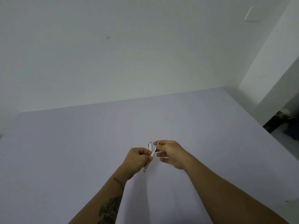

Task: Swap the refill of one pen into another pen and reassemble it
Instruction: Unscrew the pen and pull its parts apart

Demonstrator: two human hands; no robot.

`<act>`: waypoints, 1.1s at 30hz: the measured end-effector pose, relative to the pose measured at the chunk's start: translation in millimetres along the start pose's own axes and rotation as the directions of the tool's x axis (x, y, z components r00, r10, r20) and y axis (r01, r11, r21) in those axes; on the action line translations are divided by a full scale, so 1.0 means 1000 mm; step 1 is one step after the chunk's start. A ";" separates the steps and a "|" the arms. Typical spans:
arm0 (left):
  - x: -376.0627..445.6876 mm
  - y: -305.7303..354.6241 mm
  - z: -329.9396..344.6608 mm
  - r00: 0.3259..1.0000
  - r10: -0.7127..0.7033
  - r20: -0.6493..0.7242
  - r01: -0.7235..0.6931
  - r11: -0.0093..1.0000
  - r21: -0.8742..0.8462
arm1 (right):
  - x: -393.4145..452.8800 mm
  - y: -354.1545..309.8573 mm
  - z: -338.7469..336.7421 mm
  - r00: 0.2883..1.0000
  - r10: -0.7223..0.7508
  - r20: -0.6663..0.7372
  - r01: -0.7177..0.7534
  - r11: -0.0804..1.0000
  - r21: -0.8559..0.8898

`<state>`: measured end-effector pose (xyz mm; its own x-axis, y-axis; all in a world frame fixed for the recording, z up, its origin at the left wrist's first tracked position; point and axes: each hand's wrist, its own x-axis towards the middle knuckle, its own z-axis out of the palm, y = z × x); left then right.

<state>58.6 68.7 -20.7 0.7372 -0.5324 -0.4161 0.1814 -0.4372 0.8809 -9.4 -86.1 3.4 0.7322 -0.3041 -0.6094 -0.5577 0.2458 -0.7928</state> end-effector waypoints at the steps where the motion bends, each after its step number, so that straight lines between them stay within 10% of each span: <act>1: -0.001 0.001 0.000 1.000 0.001 0.000 -0.001 1.000 0.000 | -0.001 0.001 0.000 1.000 0.006 0.007 -0.006 1.000 -0.008; 33: -0.019 0.004 0.006 1.000 -0.020 0.021 0.021 0.999 -0.042 | -0.014 0.010 -0.003 0.999 -0.014 -0.045 0.013 1.000 -0.016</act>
<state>41.5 73.2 -10.6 0.7198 -0.5386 -0.4379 0.2237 -0.4172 0.8809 -26.3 -81.7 3.6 0.7214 -0.3487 -0.5984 -0.5544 0.2269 -0.8007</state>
